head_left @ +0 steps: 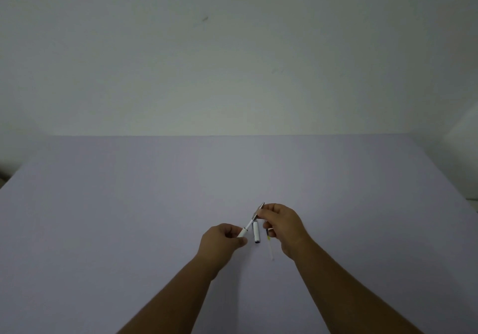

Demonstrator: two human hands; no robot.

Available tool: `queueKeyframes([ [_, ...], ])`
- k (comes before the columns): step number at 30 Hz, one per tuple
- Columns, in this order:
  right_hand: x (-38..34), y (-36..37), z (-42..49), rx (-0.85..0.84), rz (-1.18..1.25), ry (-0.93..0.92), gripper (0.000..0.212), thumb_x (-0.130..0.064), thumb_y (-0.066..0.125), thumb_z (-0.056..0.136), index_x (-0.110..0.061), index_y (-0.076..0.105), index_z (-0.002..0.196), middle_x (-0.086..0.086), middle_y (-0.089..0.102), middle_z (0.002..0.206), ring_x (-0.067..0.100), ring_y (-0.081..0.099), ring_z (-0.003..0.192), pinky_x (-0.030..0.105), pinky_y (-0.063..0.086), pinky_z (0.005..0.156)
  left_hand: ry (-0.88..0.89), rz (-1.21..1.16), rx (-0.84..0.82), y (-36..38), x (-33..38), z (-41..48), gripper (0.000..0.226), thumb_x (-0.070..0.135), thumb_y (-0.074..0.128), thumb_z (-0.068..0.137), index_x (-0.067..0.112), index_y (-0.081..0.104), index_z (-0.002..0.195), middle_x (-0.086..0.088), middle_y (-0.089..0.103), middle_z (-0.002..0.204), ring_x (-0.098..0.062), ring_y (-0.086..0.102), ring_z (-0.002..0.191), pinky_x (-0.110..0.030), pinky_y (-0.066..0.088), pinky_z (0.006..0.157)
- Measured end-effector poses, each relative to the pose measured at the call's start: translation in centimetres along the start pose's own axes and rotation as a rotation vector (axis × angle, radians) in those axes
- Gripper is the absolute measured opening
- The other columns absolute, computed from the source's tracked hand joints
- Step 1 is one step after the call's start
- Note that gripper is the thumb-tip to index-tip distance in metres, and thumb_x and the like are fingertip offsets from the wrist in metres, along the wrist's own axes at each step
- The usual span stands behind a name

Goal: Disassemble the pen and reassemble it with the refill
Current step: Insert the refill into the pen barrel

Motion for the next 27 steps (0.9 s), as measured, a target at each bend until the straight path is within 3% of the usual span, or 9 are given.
queueKeyframes([
  [3, 0.1, 0.3, -0.3, -0.032, -0.001, -0.001, 0.006, -0.012, 0.064, 0.079, -0.014, 0.069, 0.078, 0.001, 0.063, 0.072, 0.013, 0.05, 0.062, 0.027, 0.041, 0.057, 0.0, -0.002, -0.008, 0.1, 0.2, -0.2, 0.014, 0.015, 0.072, 0.082, 0.016, 0.072, 0.095, 0.0, 0.066, 0.084, -0.01, 0.054, 0.067, -0.017, 0.041, 0.054],
  [7, -0.3, 0.3, -0.7, -0.055, -0.004, -0.036, 0.015, -0.012, 0.063, 0.081, -0.02, 0.072, 0.089, -0.002, 0.065, 0.076, 0.013, 0.051, 0.064, 0.027, 0.043, 0.06, 0.0, -0.009, -0.02, 0.1, 0.3, -0.5, 0.015, 0.015, 0.071, 0.083, 0.014, 0.073, 0.098, 0.002, 0.063, 0.076, -0.01, 0.053, 0.064, -0.017, 0.041, 0.054],
  [12, -0.3, 0.3, -1.1, -0.12, -0.111, -0.055, 0.012, -0.013, 0.064, 0.081, -0.021, 0.072, 0.084, -0.002, 0.067, 0.079, 0.013, 0.053, 0.066, 0.027, 0.043, 0.061, 0.025, -0.032, -0.036, 0.0, 0.5, -0.9, 0.014, 0.016, 0.068, 0.085, 0.013, 0.073, 0.098, 0.003, 0.061, 0.07, -0.008, 0.051, 0.06, -0.017, 0.039, 0.053],
  [18, -0.3, 0.5, -1.4, -0.153, -0.171, -0.041, 0.004, -0.018, 0.066, 0.08, -0.017, 0.07, 0.08, -0.003, 0.07, 0.074, 0.011, 0.052, 0.063, 0.026, 0.041, 0.058, 0.067, 0.023, -0.01, -0.1, 1.2, -1.0, 0.015, 0.016, 0.069, 0.085, 0.012, 0.073, 0.098, 0.001, 0.064, 0.078, -0.009, 0.052, 0.064, -0.017, 0.042, 0.058],
  [24, -0.5, 0.6, -1.3, -0.156, -0.123, -0.051, 0.004, -0.017, 0.066, 0.083, -0.019, 0.069, 0.081, -0.003, 0.064, 0.073, 0.011, 0.048, 0.061, 0.026, 0.041, 0.059, 0.121, 0.082, 0.026, -0.3, 1.9, -1.1, 0.016, 0.016, 0.068, 0.085, 0.012, 0.073, 0.1, 0.001, 0.064, 0.08, -0.007, 0.05, 0.062, -0.015, 0.038, 0.055],
  [27, -0.5, 0.4, -1.2, -0.115, -0.204, -0.032, 0.025, -0.034, 0.071, 0.08, -0.014, 0.061, 0.068, -0.002, 0.058, 0.063, 0.012, 0.043, 0.051, 0.025, 0.038, 0.054, 0.142, 0.127, 0.029, -0.3, 2.1, -1.2, 0.017, 0.016, 0.068, 0.085, 0.012, 0.073, 0.101, 0.0, 0.065, 0.083, -0.008, 0.051, 0.064, -0.014, 0.039, 0.055],
])
Point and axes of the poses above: each hand's wrist, its own z-axis towards the middle knuckle, its own y-axis out of the palm, x = y × z, the point moved 6 cm from there along z, towards the middle knuckle
